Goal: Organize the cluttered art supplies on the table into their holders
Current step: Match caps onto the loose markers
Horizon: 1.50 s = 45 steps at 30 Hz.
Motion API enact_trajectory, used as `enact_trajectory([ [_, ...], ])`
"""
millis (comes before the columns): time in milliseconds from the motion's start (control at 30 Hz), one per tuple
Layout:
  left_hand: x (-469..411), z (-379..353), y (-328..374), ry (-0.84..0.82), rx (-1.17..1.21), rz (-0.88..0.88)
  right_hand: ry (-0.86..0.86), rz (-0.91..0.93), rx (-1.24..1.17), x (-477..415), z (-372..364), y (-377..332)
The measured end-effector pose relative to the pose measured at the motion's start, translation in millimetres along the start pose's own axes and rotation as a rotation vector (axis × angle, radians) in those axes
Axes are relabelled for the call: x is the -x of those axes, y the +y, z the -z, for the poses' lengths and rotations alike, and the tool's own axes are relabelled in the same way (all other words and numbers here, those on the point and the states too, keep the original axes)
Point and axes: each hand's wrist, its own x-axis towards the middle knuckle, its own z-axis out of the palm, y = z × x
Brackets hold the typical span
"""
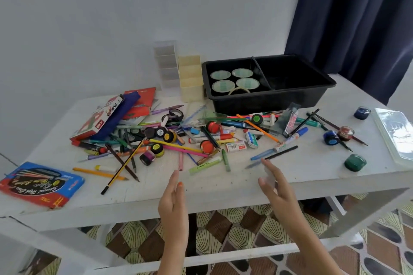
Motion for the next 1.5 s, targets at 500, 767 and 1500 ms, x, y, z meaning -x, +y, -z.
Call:
enact_trajectory([
  [500,-36,-1,-21,-0.129,-0.387,-0.175,-0.016,-0.040,0.261,-34,9,7],
  [767,-45,-10,-22,-0.120,-0.485,-0.240,0.004,-0.082,0.234,-42,10,7],
  [1500,-6,-102,26,-0.159,-0.343,-0.458,0.368,0.150,0.232,-35,49,-8],
])
